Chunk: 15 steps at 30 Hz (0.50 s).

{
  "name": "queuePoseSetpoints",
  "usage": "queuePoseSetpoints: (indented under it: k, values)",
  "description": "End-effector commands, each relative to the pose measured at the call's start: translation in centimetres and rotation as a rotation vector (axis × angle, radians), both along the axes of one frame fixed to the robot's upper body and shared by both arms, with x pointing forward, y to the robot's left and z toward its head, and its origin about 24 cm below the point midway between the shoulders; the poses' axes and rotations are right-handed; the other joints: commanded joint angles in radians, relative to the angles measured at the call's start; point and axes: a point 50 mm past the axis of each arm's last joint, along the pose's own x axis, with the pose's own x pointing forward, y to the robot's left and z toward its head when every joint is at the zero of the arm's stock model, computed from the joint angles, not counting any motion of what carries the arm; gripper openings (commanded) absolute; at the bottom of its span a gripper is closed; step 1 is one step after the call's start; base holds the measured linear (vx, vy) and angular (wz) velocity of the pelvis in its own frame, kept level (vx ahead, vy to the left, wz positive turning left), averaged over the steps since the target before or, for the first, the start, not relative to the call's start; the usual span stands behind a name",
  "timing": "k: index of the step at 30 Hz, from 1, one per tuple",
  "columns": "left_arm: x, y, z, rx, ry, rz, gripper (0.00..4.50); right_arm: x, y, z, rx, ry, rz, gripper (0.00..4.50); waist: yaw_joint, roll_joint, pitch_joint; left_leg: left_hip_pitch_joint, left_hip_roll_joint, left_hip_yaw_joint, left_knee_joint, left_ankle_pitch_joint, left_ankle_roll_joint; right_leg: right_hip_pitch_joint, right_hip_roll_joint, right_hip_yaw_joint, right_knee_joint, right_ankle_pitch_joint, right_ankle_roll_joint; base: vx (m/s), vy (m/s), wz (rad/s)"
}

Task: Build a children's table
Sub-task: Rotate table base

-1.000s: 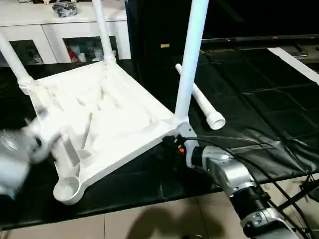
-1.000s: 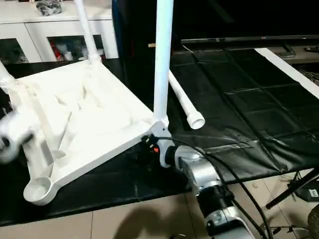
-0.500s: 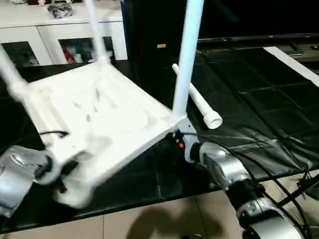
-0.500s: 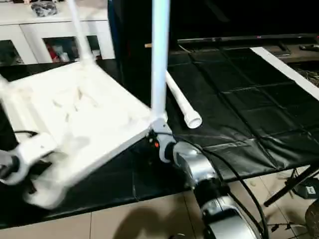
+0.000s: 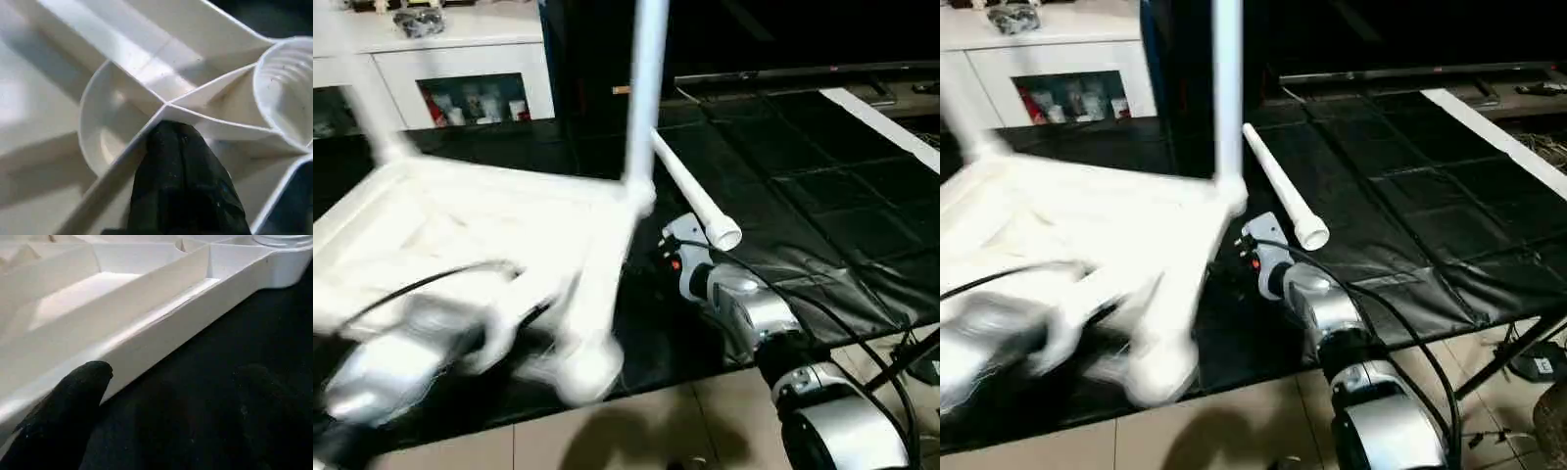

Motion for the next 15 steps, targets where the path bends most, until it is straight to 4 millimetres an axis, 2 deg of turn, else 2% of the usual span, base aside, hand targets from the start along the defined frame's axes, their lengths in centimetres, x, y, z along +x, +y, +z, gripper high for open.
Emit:
queuePoseSetpoints:
  k: [1, 2, 3, 7, 9, 10, 15]
  values:
    - [2.3, 0.4, 0.8, 0.064, -0.145, 0.085, 0.06, 0.0, 1.7, 0.7, 0.011, -0.025, 0.068, 4.50, 0.007, 0.018, -0.065, -0.012, -0.036, 0.026, -0.067, -0.235, 0.030, 0.075, -0.021, 0.030, -0.072, -0.335, -0.186, 0.000, 0.000, 0.00]
    - [2.4, 0.5, 0.8, 0.066, -0.148, 0.089, 0.06, 0.0, 1.7, 0.7, 0.011, -0.025, 0.067, 4.50, 0.008, 0.017, -0.068, -0.010, -0.035, 0.025, -0.066, -0.234, 0.030, 0.075, -0.023, 0.029, -0.070, -0.332, -0.187, 0.000, 0.000, 0.00]
    - [3.2, 0.8, 1.0, 0.087, -0.187, 0.130, 0.06, 0.0, 1.4, 0.7, 0.011, -0.030, 0.058, 4.50, 0.007, 0.021, -0.068, -0.017, -0.033, 0.022, -0.069, -0.226, 0.028, 0.081, -0.025, 0.029, -0.066, -0.324, -0.190, 0.000, 0.000, 0.00]
    - [4.1, 1.2, 1.3, 0.109, -0.241, 0.175, 0.06, 0.2, 0.8, 1.0, 0.021, -0.051, 0.034, 4.50, 0.010, 0.019, -0.069, -0.012, -0.032, 0.022, -0.067, -0.229, 0.028, 0.077, -0.024, 0.028, -0.069, -0.330, -0.189, 0.000, 0.000, 0.00]
    - [4.7, 2.1, 1.3, 0.157, -0.294, 0.204, 0.06, 0.2, 0.1, 1.6, 0.048, -0.080, 0.002, 4.50, 0.011, 0.018, -0.068, -0.012, -0.030, 0.021, -0.069, -0.230, 0.030, 0.077, -0.022, 0.027, -0.069, -0.325, -0.187, 0.000, 0.000, 0.00]
    - [4.8, 2.2, 1.5, 0.132, -0.322, 0.215, 0.06, 0.1, -0.3, 1.9, 0.069, -0.092, -0.015, 4.50, 0.017, 0.018, -0.068, -0.012, -0.031, 0.023, -0.068, -0.226, 0.032, 0.078, -0.022, 0.028, -0.071, -0.323, -0.175, 0.000, 0.000, 0.00]
    - [4.5, 0.9, 2.8, -0.109, -0.374, 0.252, 0.06, -0.4, -1.6, 2.9, 0.122, -0.155, -0.072, 4.50, 0.025, 0.020, -0.069, -0.010, -0.027, 0.025, -0.069, -0.214, 0.026, 0.076, -0.023, 0.032, -0.066, -0.278, -0.197, 0.000, 0.000, 0.00]
